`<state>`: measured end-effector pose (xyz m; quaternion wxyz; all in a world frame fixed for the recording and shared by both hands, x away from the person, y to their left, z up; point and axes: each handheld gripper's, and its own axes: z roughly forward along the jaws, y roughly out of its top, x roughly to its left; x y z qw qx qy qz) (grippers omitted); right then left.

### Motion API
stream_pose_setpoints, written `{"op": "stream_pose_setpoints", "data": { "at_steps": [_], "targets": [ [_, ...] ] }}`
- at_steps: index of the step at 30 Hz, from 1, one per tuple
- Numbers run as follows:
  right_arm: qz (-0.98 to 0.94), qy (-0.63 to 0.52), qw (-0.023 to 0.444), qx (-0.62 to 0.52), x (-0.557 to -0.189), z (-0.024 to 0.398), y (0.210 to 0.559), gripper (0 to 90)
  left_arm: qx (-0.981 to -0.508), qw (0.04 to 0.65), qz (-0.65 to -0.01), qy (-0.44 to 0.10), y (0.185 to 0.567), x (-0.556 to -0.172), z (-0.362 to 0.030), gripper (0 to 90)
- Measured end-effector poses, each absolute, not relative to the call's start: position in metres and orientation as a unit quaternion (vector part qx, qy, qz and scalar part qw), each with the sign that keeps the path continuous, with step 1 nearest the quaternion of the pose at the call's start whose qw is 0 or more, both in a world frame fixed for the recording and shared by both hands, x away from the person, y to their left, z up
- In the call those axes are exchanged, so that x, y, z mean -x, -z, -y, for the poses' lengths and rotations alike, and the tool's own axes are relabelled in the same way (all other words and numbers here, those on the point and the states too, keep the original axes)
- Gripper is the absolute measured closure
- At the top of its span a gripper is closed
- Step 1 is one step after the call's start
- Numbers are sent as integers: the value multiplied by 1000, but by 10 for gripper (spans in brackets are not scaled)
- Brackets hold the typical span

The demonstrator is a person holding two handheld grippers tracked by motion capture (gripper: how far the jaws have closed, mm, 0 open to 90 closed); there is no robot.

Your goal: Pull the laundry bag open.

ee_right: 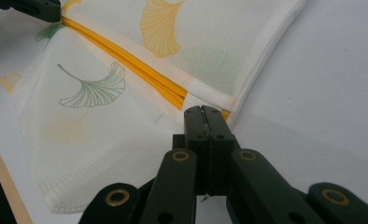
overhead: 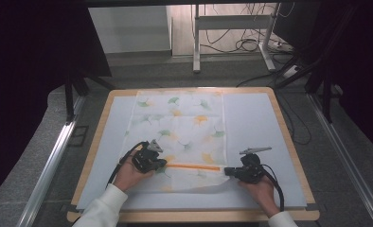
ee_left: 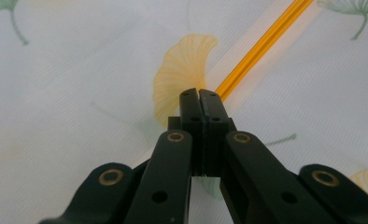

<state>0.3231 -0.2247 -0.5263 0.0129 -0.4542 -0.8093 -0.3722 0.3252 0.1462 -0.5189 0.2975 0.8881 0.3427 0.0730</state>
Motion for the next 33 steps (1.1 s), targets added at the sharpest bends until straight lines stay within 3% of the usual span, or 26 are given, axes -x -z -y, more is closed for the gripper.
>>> {"op": "stream_pose_setpoints", "data": {
  "at_steps": [33],
  "targets": [
    [812, 368, 6, 452, -322, 224, 526, 897, -867, 274, -403, -103, 521, -312, -224, 900]
  ]
}}
